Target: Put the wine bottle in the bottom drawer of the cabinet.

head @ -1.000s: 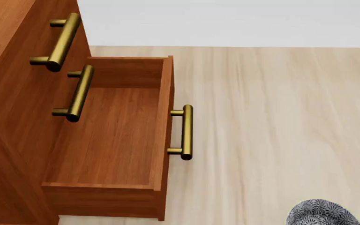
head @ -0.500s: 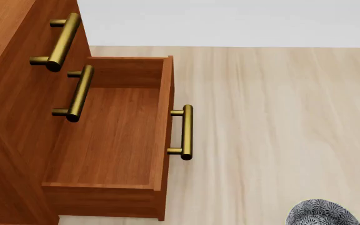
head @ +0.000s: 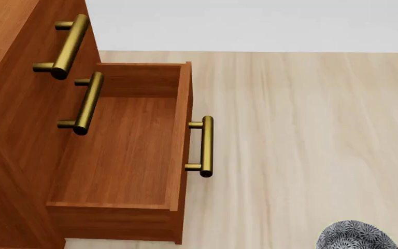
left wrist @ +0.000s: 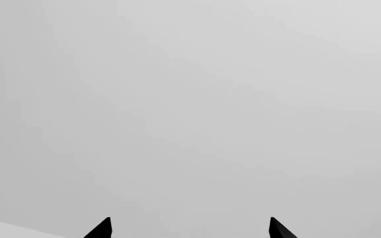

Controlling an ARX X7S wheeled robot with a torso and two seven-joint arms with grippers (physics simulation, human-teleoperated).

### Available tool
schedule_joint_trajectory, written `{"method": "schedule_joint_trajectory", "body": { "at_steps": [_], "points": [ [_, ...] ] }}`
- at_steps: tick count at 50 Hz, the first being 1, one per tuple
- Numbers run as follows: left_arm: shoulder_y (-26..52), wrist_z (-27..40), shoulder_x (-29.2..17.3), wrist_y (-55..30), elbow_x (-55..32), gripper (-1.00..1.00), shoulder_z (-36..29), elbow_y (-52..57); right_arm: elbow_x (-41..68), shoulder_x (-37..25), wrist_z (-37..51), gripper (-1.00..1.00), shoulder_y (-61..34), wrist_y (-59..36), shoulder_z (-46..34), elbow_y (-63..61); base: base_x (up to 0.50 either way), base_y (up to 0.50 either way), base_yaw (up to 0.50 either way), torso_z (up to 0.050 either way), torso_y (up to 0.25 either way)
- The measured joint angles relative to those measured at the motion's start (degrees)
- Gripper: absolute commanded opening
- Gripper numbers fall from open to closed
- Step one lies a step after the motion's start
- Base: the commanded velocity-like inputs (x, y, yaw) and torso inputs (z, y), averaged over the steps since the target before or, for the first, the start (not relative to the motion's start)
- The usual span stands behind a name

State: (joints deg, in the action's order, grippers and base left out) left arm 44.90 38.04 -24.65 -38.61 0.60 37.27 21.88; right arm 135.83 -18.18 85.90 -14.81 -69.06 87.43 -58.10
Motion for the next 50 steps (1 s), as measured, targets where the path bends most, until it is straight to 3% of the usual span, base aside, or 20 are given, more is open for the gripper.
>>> {"method": "schedule_joint_trajectory", "body": {
  "at_steps": [20, 30, 50],
  "points": [
    [0.5, 0.0, -0.5, -4.0, 0.2, 1.00, -0.5, 3.1, 0.9, 2.3, -2.9, 1.00, 4.3, -0.5, 8.6, 2.0, 0.00, 0.00, 0.00, 0.000, 0.000],
    [0.6, 0.1, -0.7, -4.1, 0.2, 1.00, -0.6, 3.1, 0.0, 2.0, -3.8, 1.00, 5.5, -1.5, 9.1, 2.9, 0.00, 0.00, 0.00, 0.000, 0.000],
    [0.4, 0.2, -0.7, -3.1, 0.2, 1.00, -0.6, 2.3, -1.4, -8.2, -0.9, 1.00, 10.3, 0.9, 3.5, 2.3, 0.00, 0.00, 0.00, 0.000, 0.000]
  ]
}}
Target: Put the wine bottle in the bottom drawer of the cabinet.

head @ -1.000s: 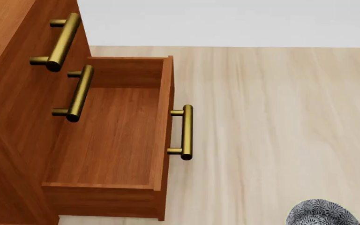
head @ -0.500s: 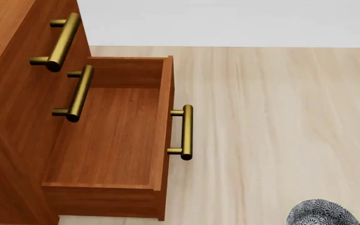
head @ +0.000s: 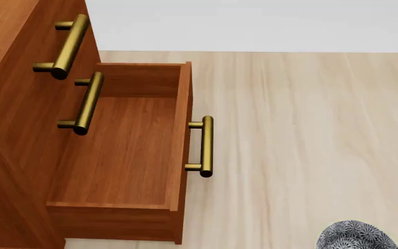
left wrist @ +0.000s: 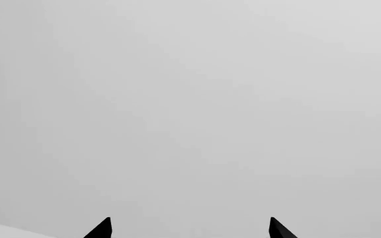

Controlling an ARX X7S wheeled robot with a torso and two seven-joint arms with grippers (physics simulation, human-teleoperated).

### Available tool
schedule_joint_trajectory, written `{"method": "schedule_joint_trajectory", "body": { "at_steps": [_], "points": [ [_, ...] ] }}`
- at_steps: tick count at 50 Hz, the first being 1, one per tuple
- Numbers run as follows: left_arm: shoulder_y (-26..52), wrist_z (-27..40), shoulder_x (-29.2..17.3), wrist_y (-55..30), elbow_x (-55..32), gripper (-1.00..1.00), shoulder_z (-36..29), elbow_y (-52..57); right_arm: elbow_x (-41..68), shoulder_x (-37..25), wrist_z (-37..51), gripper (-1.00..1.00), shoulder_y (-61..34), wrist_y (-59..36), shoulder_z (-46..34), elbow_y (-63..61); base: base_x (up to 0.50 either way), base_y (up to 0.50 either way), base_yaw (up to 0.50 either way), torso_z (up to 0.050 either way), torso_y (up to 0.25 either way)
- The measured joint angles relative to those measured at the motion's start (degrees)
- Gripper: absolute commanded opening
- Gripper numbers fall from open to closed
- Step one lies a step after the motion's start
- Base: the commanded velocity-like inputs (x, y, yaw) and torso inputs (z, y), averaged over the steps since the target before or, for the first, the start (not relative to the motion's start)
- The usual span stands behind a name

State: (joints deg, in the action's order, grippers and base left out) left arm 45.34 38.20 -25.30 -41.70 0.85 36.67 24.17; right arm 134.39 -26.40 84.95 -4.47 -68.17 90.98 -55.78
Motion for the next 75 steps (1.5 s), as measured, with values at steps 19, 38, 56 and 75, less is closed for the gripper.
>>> {"method": "schedule_joint_trajectory", "body": {
  "at_steps": [19, 38, 56, 75],
  "points": [
    [-0.2, 0.3, 0.2, 1.4, 0.1, 1.00, -0.1, -1.2, -2.6, -1.9, -1.2, 1.00, 3.9, -1.6, -1.5, 0.6, 0.00, 0.00, 0.00, 0.000, 0.000],
    [-0.3, 0.4, 0.3, 1.9, 0.0, 1.00, 0.2, -1.5, -7.4, 1.0, -5.3, 1.00, 3.8, -7.3, -4.3, 2.6, 0.00, 0.00, 0.00, 0.000, 0.000],
    [-0.2, 0.5, 0.3, 2.1, -0.1, 1.00, 0.5, -1.5, -11.9, 0.6, -6.9, 1.00, 3.0, -9.7, -8.7, 4.4, 0.00, 0.00, 0.00, 0.000, 0.000],
    [-0.2, 0.5, 0.3, 2.2, -0.1, 1.00, 0.3, -1.6, -15.5, -2.6, -6.3, 1.00, 2.2, -9.2, -15.0, 6.4, 0.00, 0.00, 0.00, 0.000, 0.000]
  ]
}}
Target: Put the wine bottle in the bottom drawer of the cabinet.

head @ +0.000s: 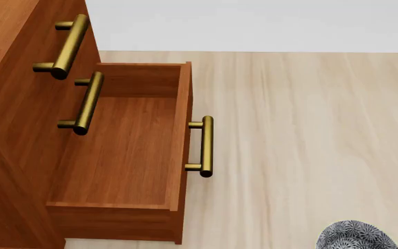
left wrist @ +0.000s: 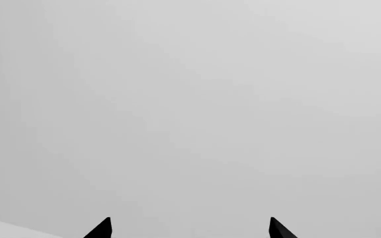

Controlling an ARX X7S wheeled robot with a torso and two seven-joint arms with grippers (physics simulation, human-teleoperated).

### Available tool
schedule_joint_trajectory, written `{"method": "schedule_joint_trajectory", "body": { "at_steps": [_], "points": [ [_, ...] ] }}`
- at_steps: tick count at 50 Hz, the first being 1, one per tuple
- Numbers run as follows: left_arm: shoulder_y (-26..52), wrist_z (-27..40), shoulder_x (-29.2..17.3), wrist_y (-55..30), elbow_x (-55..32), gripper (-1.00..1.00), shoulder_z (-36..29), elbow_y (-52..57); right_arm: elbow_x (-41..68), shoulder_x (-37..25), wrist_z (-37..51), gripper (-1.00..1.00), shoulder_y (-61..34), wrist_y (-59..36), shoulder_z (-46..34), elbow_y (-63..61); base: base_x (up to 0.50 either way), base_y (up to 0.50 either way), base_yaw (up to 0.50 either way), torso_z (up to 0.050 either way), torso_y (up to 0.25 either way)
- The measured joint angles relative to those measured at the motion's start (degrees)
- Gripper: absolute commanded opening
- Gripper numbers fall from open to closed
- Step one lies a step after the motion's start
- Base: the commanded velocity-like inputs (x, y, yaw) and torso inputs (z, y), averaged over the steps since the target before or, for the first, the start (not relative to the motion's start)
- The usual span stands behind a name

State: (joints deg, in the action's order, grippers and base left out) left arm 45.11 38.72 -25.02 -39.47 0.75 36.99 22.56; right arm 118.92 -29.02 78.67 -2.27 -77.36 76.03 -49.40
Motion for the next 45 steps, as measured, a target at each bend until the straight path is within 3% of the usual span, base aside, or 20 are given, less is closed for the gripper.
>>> {"method": "schedule_joint_trajectory", "body": {
  "at_steps": [45],
  "points": [
    [-0.4, 0.0, 0.2, 0.7, -0.3, 1.00, 0.4, -0.1, -9.4, -3.0, -3.7, 1.00, -1.2, -1.2, -8.1, 4.9, 0.00, 0.00, 0.00, 0.000, 0.000]
  ]
}}
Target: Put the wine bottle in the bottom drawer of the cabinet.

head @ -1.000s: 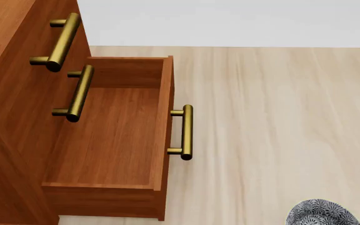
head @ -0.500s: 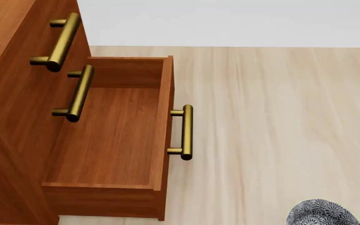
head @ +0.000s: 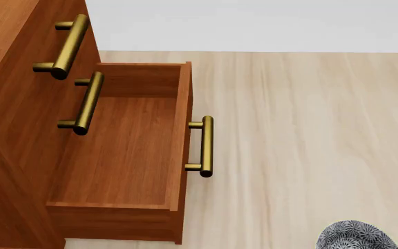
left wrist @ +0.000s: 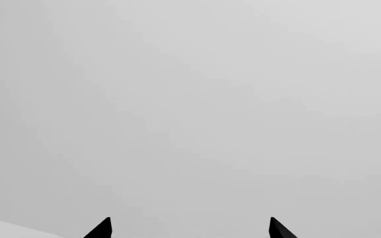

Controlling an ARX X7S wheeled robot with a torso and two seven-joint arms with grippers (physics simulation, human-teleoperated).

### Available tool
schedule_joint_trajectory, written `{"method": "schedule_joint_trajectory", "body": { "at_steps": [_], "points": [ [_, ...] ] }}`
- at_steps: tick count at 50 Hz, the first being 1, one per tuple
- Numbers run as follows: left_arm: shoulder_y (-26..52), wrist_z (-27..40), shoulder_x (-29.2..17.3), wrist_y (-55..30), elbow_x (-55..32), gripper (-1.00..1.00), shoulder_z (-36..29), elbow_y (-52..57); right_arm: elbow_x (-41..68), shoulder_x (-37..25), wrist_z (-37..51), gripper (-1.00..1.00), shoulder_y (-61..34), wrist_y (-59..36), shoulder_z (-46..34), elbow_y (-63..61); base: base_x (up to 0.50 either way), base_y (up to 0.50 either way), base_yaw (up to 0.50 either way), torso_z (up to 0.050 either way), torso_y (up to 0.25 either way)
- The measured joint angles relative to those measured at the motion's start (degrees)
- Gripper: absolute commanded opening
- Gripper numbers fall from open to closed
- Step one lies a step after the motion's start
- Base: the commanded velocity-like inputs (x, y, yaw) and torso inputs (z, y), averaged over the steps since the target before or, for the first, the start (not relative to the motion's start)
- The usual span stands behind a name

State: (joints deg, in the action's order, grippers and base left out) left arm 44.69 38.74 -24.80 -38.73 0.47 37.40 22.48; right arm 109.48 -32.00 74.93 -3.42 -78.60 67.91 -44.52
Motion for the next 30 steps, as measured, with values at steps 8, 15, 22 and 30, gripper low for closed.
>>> {"method": "schedule_joint_trajectory", "body": {
  "at_steps": [8, 15, 22, 30],
  "points": [
    [0.0, 0.0, 0.0, 0.2, 0.0, 1.00, -0.1, -0.2, -2.0, -0.1, -1.1, 1.00, -0.5, -0.3, -1.8, 1.1, 0.00, 0.00, 0.00, 0.000, 0.000],
    [-0.1, 0.0, 0.0, 0.3, 0.0, 1.00, -0.1, -0.2, -3.3, -0.4, -1.7, 1.00, -0.9, -0.3, -3.4, 2.2, 0.00, 0.00, 0.00, 0.000, 0.000],
    [-0.2, 0.0, 0.0, 0.4, 0.0, 1.00, -0.1, -0.3, -4.7, -0.8, -2.2, 1.00, -1.1, -0.2, -4.8, 3.2, 0.00, 0.00, 0.00, 0.000, 0.000],
    [-0.2, 0.0, 0.0, 0.5, -0.1, 1.00, 0.0, -0.3, -6.0, -1.3, -2.5, 1.00, -1.3, 0.0, -6.4, 4.2, 0.00, 0.00, 0.00, 0.000, 0.000]
  ]
}}
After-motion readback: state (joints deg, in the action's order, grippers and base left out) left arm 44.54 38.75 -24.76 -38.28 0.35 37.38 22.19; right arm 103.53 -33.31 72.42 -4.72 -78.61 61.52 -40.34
